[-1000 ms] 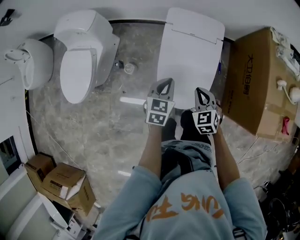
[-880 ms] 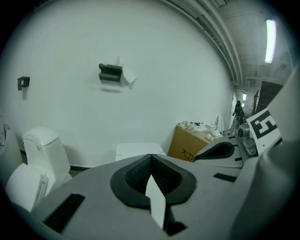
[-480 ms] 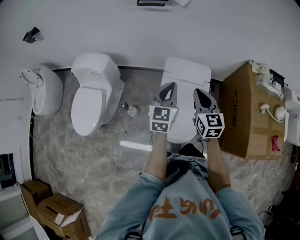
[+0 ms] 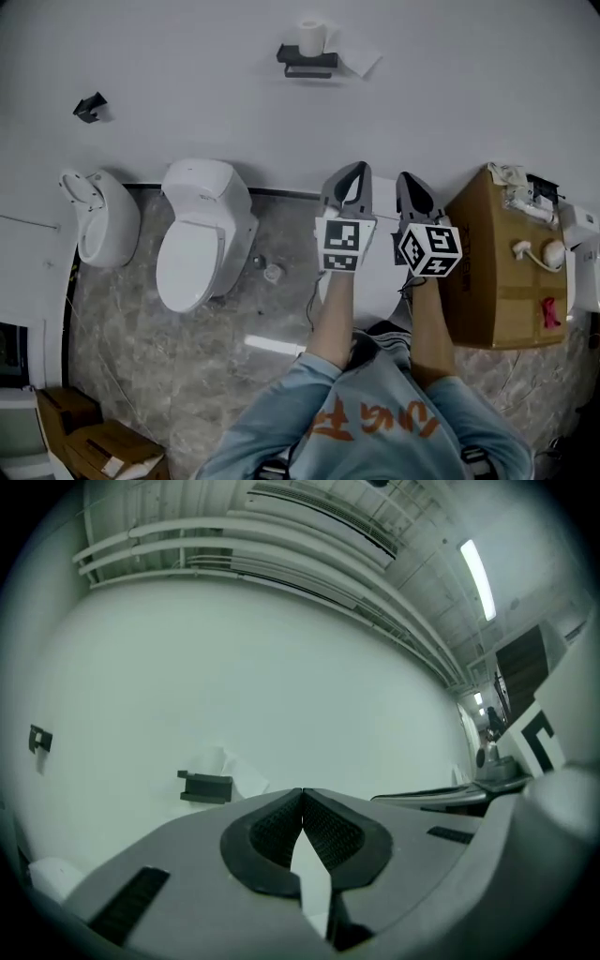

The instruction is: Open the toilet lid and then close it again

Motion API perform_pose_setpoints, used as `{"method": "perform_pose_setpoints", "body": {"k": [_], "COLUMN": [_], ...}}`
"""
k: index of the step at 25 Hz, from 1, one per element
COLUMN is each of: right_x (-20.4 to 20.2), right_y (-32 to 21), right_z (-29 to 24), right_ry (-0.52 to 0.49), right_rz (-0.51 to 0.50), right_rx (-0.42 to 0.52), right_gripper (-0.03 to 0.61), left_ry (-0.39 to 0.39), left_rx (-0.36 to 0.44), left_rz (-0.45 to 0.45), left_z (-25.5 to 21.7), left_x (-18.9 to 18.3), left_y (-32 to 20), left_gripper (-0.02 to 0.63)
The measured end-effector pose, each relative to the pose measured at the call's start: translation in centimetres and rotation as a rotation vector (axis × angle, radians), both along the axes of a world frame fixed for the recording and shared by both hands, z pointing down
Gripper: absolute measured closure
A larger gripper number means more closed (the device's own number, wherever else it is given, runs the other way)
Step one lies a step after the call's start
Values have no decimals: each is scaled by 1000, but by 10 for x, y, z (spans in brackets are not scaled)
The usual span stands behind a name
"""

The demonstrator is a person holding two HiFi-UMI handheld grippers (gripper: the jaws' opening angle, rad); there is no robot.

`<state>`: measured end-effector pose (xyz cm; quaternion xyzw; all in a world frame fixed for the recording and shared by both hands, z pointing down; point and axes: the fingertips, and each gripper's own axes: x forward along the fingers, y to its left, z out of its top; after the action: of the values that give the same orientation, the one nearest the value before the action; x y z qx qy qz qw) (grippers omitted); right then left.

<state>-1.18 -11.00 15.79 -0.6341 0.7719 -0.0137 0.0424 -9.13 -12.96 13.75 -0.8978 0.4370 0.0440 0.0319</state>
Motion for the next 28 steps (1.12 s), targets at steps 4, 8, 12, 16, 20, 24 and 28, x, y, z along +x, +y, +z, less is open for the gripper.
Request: {"method": "perform_pose_setpoints", "body": {"k": [4, 8, 12, 16, 20, 24, 28], "right_x": [7, 18, 31, 35, 38, 39, 38], "right_y": [-2, -3, -4, -5, -6, -5, -2], "right_z": [2, 5, 5, 9, 10, 9, 9], "right_ry": [-5, 36, 73, 91, 98, 98, 101], "right_rz": [31, 50, 75, 90, 99, 105, 101], "right_rx": [-41, -83, -95, -99, -100, -93, -88], "right_gripper": [566, 566, 566, 566, 566, 566, 566], "left_ry": [-64, -102, -88, -85, -90, -94, -92], "left_rx": [-6, -36, -26, -24, -23, -12, -7], "left_rz": [-64, -124, -103, -97, -82, -78, -79], "left_z": [3, 14, 15, 14, 13, 12, 11], "left_x": [-1, -6, -3, -2, 2, 4, 4], "left_y": [-3, -9, -11, -15, -18, -17, -14], "left_gripper": [588, 588, 588, 588, 588, 588, 588]}}
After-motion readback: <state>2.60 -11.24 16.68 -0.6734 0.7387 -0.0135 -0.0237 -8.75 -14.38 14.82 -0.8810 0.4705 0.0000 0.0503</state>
